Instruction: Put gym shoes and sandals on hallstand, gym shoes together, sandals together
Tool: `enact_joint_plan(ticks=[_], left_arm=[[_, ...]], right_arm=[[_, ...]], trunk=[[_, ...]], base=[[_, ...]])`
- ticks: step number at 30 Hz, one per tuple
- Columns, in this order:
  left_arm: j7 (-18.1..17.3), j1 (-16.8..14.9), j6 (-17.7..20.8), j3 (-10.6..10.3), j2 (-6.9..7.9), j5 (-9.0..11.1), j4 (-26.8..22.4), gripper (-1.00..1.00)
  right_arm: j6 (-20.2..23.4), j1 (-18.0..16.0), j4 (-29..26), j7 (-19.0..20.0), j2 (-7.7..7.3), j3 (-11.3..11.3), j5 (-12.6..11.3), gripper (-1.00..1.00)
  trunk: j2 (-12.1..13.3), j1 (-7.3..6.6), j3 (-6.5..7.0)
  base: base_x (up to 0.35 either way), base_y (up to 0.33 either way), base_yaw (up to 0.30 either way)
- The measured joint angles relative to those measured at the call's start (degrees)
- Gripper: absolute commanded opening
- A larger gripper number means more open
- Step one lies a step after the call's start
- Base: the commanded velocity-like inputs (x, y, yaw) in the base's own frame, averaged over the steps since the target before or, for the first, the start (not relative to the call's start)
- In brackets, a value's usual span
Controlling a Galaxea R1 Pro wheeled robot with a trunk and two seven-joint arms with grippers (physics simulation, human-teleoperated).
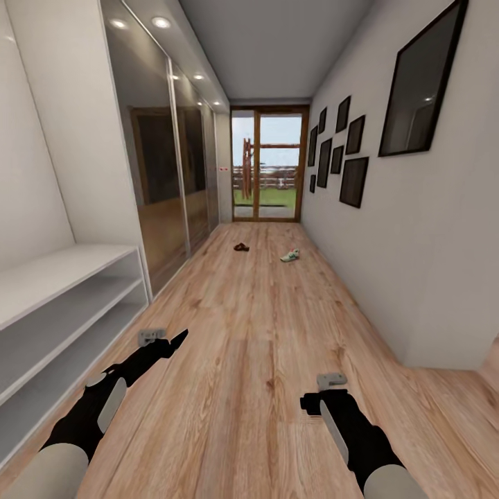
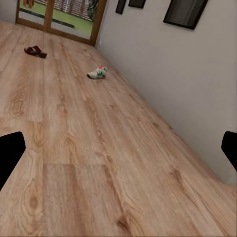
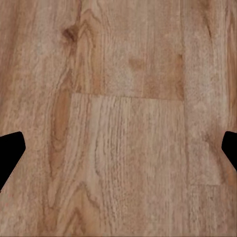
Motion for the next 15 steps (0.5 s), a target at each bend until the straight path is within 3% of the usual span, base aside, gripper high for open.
enact_joint_plan(ticks=[15], left_arm=[[0.0,0.0,0.0,0.0,0.0,0.0,0.0,1.0]], right_arm=[[-0.12,0.0,-0.09,-0.12,0.01,0.13,0.01,1.0]], trunk=[[0.0,0.0,0.0]], base=[[0.349,-0.085,0.0]])
